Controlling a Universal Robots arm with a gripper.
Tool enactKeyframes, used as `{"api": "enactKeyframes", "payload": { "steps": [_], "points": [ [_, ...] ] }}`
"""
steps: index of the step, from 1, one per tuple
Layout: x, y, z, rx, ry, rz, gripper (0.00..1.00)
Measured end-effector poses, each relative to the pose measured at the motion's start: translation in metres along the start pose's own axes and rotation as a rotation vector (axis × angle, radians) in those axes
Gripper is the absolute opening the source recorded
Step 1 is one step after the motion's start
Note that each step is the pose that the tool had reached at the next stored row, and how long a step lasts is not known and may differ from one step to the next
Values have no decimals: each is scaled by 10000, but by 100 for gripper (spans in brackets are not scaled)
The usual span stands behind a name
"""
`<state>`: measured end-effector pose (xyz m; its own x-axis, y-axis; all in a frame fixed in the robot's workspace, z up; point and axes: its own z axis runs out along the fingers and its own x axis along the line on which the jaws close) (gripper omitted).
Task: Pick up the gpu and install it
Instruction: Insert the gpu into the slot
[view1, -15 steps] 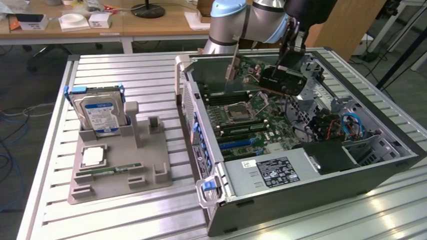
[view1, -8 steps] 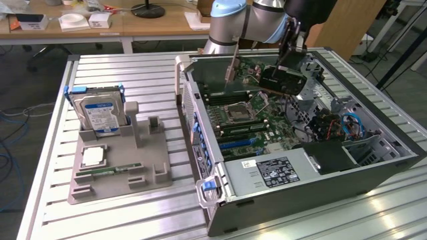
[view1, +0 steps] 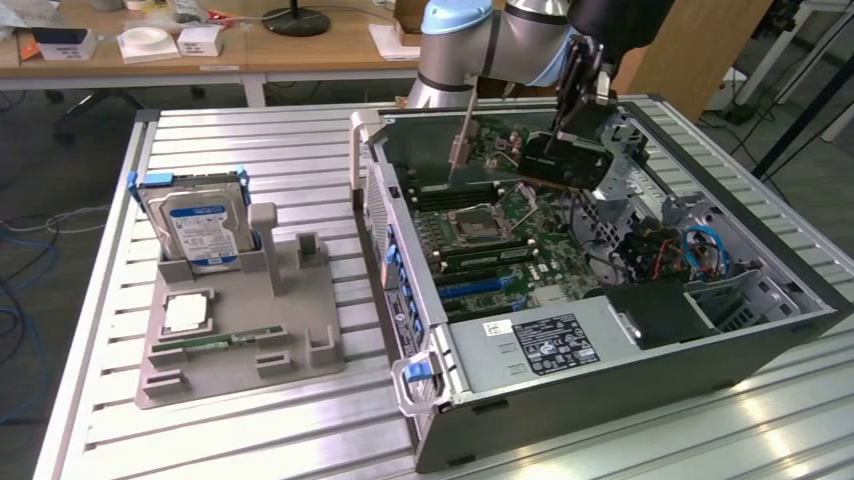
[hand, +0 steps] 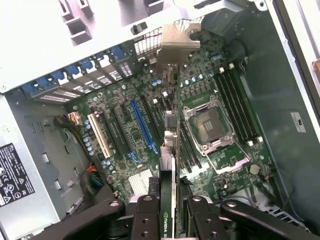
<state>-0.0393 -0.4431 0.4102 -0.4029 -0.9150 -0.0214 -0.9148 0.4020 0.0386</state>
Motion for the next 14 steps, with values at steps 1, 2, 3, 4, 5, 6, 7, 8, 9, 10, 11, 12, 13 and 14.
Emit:
{"api": "enactKeyframes", "payload": {
  "steps": [1,2,3,4,5,6,7,8,9,10,11,12,13,14],
  "points": [
    [0,0,0,-1,3,-63,26],
    [0,0,0,-3,5,-126,26],
    [0,0,0,-4,8,-190,26],
    [0,0,0,-5,10,-258,26],
    [0,0,0,-7,13,-326,26],
    [0,0,0,-8,15,-397,26],
    [0,0,0,-10,18,-470,26],
    [0,0,0,-12,21,-540,26],
    [0,0,0,-13,24,-610,26],
    [0,0,0,-15,26,-680,26],
    [0,0,0,-16,29,-750,26],
    [0,0,0,-18,32,-820,26],
    [0,0,0,-19,35,-891,26],
    [0,0,0,-21,38,-962,26]
  ]
}}
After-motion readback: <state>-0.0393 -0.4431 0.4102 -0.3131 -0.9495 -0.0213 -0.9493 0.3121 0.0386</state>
